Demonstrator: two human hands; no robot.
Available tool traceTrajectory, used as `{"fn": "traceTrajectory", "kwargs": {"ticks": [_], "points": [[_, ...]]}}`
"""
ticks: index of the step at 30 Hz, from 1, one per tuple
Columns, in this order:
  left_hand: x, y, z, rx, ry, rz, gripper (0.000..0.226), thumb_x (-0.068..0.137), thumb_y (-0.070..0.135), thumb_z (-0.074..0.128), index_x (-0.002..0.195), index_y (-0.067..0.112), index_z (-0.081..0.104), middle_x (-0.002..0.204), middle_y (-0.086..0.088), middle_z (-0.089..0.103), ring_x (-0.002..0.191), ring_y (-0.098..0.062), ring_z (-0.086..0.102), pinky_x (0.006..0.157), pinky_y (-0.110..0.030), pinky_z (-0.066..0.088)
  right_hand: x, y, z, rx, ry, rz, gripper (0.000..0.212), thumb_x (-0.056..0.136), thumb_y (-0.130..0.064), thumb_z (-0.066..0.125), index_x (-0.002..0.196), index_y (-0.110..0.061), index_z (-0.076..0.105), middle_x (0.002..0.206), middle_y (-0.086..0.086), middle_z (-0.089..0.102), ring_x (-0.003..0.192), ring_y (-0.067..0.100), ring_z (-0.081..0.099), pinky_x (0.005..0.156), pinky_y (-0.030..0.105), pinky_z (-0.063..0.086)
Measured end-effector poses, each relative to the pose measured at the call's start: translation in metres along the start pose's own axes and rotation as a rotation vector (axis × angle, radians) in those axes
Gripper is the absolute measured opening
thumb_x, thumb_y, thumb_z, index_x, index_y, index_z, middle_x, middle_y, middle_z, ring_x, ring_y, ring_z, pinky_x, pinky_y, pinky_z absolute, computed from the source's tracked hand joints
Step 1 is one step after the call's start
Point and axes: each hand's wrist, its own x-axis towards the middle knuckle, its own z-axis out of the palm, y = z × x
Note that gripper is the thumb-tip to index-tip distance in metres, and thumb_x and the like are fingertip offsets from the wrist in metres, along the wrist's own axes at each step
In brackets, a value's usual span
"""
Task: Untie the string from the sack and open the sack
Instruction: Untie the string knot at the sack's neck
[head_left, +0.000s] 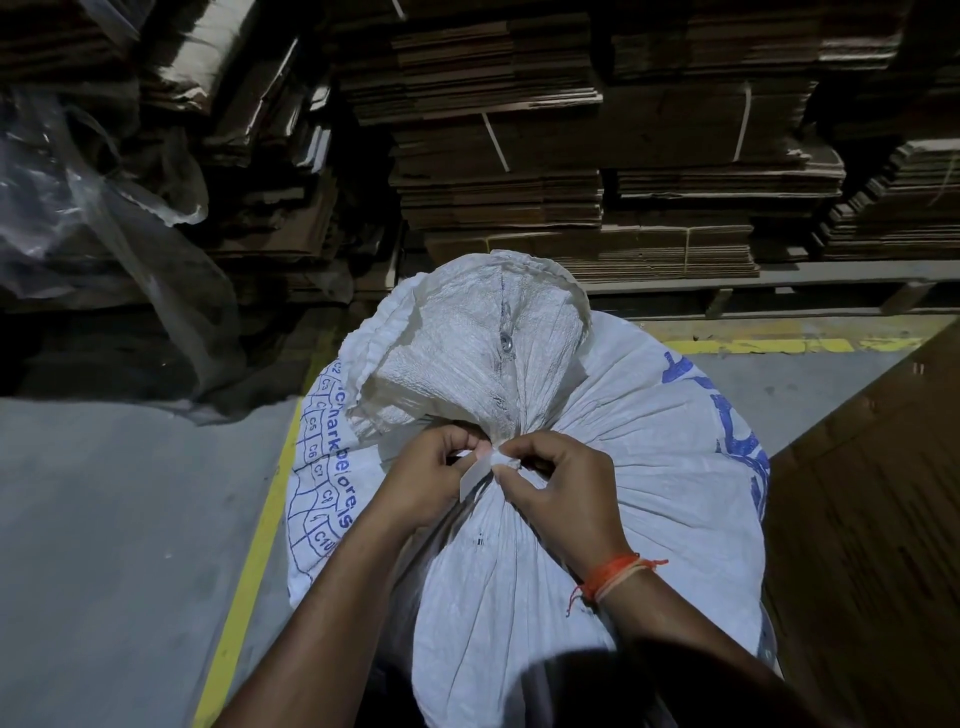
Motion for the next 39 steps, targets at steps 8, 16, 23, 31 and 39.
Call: {"fn": "traceTrajectory", "kwargs": {"ticks": [8,16,23,31,39], "points": [[-0.003,0.003,-0.002,-0.023,-0.018,-0.018,0.012,0.094,0.01,0.073,0.087,0.02,0.073,0.086,0.004,0.076,0.078,-0.007,0.065,0.074,-0.027,0.051,-0.001,-0.001,0.0,-0.04,-0.011,-0.054,0.012,0.078,-0.018,0.083,0.087,-0.024,0.077,0.082,-0.015,0.074,0.085,0.006,0.071,0.079,0.034,0.061],[-0.006,-0.001,-0.016,-0.028,0.05,-0.078,0.013,0.098,0.008,0.064,0.091,0.01,0.076,0.095,-0.018,0.079,0.078,-0.018,0.066,0.076,-0.035,0.051,-0.002,0.0,0.0,-0.038,0.0,-0.111,0.011,0.078,-0.016,0.081,0.083,-0.023,0.073,0.081,-0.01,0.072,0.083,0.01,0.071,0.077,0.037,0.06],[-0.003,-0.006,-0.018,-0.028,-0.002,-0.065,0.013,0.097,0.008,0.066,0.087,0.009,0.075,0.082,-0.006,0.076,0.075,-0.018,0.065,0.075,-0.036,0.051,-0.002,-0.001,-0.001,0.003,0.008,-0.067,0.015,0.076,-0.012,0.083,0.082,-0.022,0.075,0.082,-0.01,0.073,0.083,0.009,0.072,0.079,0.029,0.06],[0.0,-0.007,-0.014,-0.041,-0.066,-0.083,0.019,0.085,0.036,0.065,0.083,0.018,0.071,0.08,-0.005,0.071,0.075,-0.023,0.06,0.075,-0.041,0.049,-0.001,-0.002,-0.003,0.043,0.015,0.016,0.016,0.074,-0.01,0.085,0.081,-0.022,0.077,0.08,-0.01,0.077,0.084,0.003,0.074,0.082,0.015,0.058],[0.0,-0.005,-0.006,-0.011,-0.004,-0.076,0.017,0.101,0.017,0.063,0.085,0.019,0.069,0.078,0.008,0.068,0.07,-0.005,0.055,0.073,-0.03,0.044,-0.001,-0.003,-0.004,0.037,0.0,0.035,0.016,0.075,-0.01,0.086,0.084,-0.021,0.08,0.081,-0.012,0.078,0.086,-0.001,0.073,0.081,0.008,0.054]]}}
